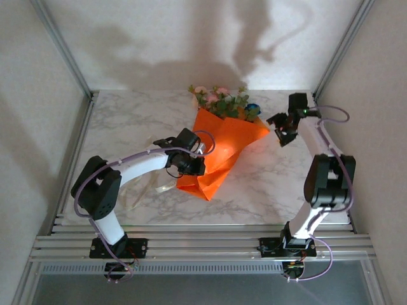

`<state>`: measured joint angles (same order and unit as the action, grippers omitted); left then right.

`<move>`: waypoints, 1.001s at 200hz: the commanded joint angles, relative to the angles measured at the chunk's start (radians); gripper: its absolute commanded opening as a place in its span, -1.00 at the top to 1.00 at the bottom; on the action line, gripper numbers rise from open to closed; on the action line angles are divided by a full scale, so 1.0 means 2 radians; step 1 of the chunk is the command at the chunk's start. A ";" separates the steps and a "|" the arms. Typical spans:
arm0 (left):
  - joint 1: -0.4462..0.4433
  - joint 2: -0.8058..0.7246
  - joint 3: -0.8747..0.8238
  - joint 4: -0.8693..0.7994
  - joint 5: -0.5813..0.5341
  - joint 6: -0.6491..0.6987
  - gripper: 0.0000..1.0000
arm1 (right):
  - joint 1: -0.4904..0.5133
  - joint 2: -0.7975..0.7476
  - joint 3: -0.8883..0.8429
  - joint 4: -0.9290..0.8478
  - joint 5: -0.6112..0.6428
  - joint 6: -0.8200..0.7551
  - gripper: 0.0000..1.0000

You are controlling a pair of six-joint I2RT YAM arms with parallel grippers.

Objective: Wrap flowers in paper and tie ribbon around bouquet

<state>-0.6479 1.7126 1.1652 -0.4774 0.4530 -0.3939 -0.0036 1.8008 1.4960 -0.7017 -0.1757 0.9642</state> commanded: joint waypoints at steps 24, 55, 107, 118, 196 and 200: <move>-0.020 -0.055 0.016 -0.031 -0.015 0.000 0.17 | 0.002 0.125 0.138 -0.130 -0.043 0.015 -0.39; -0.058 -0.081 -0.010 -0.034 -0.020 -0.053 -0.38 | 0.002 0.136 0.131 -0.128 -0.046 0.034 -0.21; -0.112 -0.113 -0.071 0.006 -0.074 -0.120 -0.94 | 0.001 0.133 0.125 -0.108 -0.047 0.043 0.13; -0.125 -0.106 -0.067 0.001 -0.105 -0.104 -0.95 | 0.002 0.136 0.130 -0.109 -0.047 0.042 0.22; -0.268 -0.043 -0.057 0.008 -0.301 -0.042 -0.93 | 0.001 0.145 0.150 -0.130 -0.040 0.026 0.60; -0.272 -0.039 -0.057 0.008 -0.310 -0.043 -0.93 | 0.001 0.146 0.150 -0.130 -0.040 0.026 0.61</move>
<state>-1.1408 1.6077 1.0393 -0.4644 0.0257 -0.5190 -0.0040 2.0796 1.7714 -0.9142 -0.2626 1.0325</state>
